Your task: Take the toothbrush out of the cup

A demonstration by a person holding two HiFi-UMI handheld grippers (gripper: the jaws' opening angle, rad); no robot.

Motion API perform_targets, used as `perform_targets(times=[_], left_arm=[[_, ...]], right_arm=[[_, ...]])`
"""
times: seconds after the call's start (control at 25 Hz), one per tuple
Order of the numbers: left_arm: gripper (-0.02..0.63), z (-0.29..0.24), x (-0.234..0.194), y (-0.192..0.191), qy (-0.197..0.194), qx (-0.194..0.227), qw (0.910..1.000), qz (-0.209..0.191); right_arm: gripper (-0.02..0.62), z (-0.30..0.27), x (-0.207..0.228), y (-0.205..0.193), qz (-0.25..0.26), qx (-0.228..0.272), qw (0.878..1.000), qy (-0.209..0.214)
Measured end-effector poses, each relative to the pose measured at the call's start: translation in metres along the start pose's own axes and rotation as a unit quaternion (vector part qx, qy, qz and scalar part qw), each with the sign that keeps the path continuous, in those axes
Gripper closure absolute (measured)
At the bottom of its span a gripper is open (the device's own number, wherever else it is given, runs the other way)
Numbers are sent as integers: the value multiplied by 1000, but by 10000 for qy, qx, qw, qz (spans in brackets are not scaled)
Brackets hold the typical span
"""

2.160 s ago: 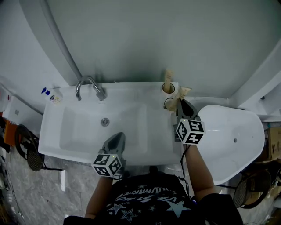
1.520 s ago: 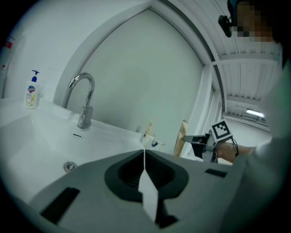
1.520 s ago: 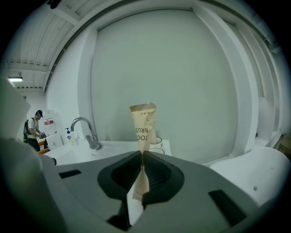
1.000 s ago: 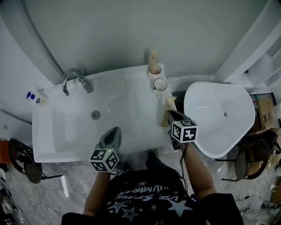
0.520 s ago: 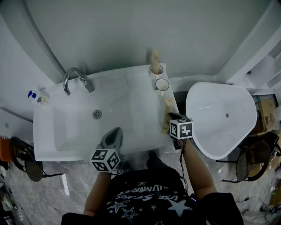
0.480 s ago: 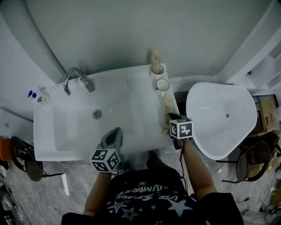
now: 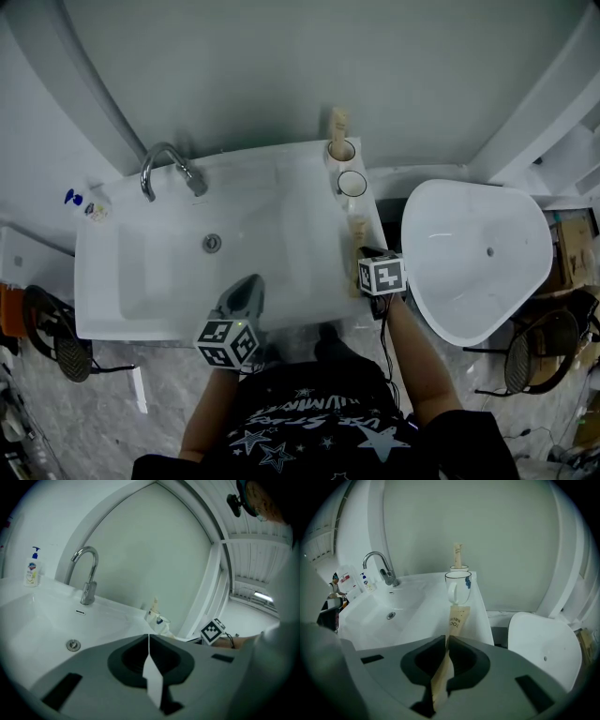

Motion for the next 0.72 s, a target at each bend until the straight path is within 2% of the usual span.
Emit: perform_targets(times=[0.44, 0.6, 0.72], left_arm=[[584, 0, 2, 1, 13, 34, 10000, 6], [584, -1, 0, 5, 20, 100, 9999, -4], [584, -1, -1, 11, 52, 194, 9998, -6]], right_arm=[[558, 6, 3, 9, 61, 215, 9997, 69], [523, 14, 11, 25, -41, 426, 9991, 48], [522, 22, 18, 43, -56, 661, 9978, 66]])
Point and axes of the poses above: the fingertips, and each gripper's own axes: z backward along the fingers, x to its right, y out of its top, the point moved 1 cm from there along z, backward along the fingers, and after that the axes turned 10 degrees about -y, right-handed, at the moved point
